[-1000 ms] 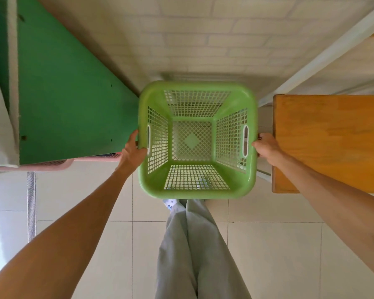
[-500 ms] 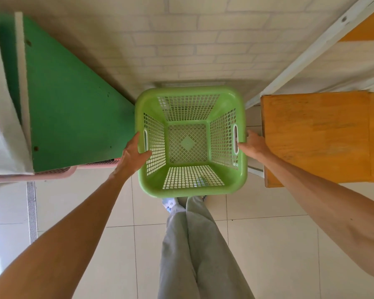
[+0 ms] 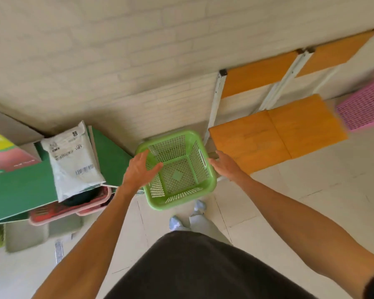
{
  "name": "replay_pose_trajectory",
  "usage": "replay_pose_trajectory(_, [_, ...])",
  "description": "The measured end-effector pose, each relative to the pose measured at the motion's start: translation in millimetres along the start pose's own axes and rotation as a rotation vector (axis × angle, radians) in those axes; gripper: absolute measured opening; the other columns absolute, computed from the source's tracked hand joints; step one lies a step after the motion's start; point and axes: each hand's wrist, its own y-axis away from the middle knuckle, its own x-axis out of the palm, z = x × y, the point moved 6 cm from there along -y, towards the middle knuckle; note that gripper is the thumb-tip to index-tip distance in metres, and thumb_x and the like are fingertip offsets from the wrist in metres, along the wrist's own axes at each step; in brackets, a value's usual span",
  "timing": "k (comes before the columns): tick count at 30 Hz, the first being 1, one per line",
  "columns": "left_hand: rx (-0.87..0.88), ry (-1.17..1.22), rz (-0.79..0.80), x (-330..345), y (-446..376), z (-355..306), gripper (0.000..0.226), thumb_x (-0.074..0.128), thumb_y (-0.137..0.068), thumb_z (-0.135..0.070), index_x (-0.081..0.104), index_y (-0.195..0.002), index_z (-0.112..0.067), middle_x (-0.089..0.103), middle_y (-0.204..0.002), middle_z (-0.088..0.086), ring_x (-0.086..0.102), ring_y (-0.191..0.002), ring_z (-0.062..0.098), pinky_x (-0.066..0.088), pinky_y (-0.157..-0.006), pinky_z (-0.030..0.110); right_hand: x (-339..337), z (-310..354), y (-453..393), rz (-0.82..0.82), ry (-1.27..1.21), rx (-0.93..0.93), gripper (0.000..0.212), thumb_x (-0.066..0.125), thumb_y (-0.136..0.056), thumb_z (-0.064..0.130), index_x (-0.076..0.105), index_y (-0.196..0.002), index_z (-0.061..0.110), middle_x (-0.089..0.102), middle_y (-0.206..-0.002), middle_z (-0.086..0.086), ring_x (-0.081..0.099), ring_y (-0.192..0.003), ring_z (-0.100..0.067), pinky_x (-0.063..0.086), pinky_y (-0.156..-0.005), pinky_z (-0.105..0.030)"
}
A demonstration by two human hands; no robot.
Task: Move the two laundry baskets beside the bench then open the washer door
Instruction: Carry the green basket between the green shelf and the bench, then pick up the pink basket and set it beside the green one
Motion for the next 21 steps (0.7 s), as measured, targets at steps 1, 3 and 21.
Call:
replay_pose_trajectory(1, [0.036,-0.047,0.004,-3,5,-14,0.086,0.054,-0.089,-0.066,0.027,-0.156,-0.019,0.04,-0.156,0.015,0.036,-0.143,0.036,0.034,-0.114,0.059,-5,-7,15,-0.016,0.002,0.014,0.062,0.044,-0.105,0.041,0.032,-0.156,0.007,0.038,-0.158,-0.016,0.039,-0.144,-0.031,0.035,-0.114,-0.04])
replay_pose_trajectory(3, [0.121,-0.174,0.019,-3,13,-45,0.089,0.048,-0.088,-0.073,0.028,-0.156,-0.018,0.04,-0.155,0.016,0.037,-0.142,0.037,0.034,-0.113,0.058,-15,-25,42,-0.063,-0.013,0.025,0.058,0.042,-0.105,0.041,0.038,-0.151,0.006,0.043,-0.153,-0.017,0.044,-0.139,-0.032,0.038,-0.112,-0.043])
replay_pose_trajectory(21, [0.593,-0.409,0.189,169,33,-487,0.086,0.047,-0.092,-0.068,0.026,-0.157,-0.017,0.036,-0.157,0.014,0.034,-0.144,0.035,0.033,-0.114,0.052,-234,-379,212,-0.443,-0.268,0.337,0.07,0.036,-0.105,0.052,0.027,-0.158,0.007,0.043,-0.154,-0.019,0.038,-0.144,-0.034,0.032,-0.117,-0.044])
